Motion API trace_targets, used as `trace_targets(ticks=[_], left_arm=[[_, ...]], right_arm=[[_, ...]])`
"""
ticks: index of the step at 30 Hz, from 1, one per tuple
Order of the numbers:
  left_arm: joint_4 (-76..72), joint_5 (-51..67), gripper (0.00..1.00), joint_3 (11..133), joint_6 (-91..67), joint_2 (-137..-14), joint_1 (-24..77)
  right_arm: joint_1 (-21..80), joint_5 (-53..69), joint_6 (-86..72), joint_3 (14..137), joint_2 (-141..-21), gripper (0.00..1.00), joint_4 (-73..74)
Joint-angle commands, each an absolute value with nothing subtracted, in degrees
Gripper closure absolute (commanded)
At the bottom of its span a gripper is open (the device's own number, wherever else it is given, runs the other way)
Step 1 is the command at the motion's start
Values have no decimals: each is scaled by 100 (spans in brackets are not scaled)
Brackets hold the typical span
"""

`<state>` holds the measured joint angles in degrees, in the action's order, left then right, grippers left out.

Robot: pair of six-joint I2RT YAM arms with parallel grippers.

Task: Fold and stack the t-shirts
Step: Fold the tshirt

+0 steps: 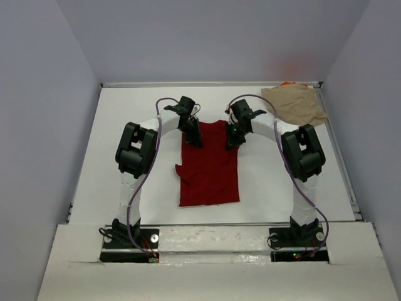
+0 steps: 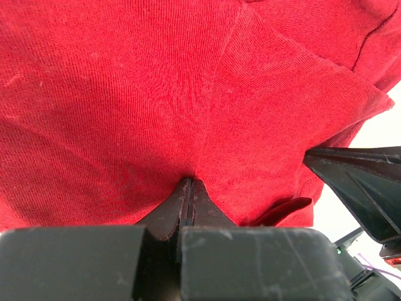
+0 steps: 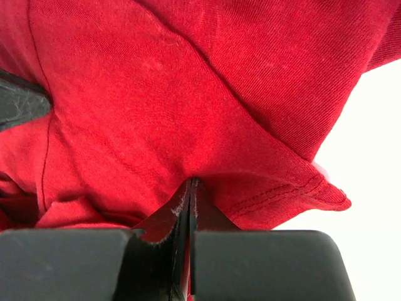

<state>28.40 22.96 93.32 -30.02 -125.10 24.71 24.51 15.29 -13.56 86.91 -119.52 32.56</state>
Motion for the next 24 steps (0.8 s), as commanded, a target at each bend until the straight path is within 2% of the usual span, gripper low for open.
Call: trace_targets(ticks=[1, 8, 10, 11, 15, 16, 17, 20, 24], left_arm=[[3217, 2013, 100, 9079, -2901, -12366, 2575], [3366, 959, 100, 9544, -2698, -11989, 2584], [3463, 730, 100, 9773, -2689, -11857, 2584], [3437, 651, 97, 9817, -2681, -11709, 2593], [3498, 326, 88, 10272, -2611, -11417, 2584], [3550, 221, 75, 10405, -2593, -11382, 2593], [3690, 133, 70, 10519, -2558, -11347, 2584], [3919, -121, 57, 10915, -2505, -11171, 2593], [4061, -89, 55, 10523, -2444, -10487, 2593]], right_arm=[[2505, 1188, -1371, 8324, -11550, 100, 3217], [2505, 572, -1046, 8507, -11540, 100, 3059], [2505, 493, -1020, 8718, -11496, 91, 3094], [2505, 414, -1028, 8780, -11453, 79, 3094], [2505, 211, -941, 9061, -11171, 61, 3103], [2505, 167, -906, 9201, -11093, 58, 3155], [2505, 123, -879, 9272, -11048, 55, 3190], [2505, 27, -826, 9579, -10891, 51, 3488], [2558, -62, -1071, 9300, -10241, 49, 3726]])
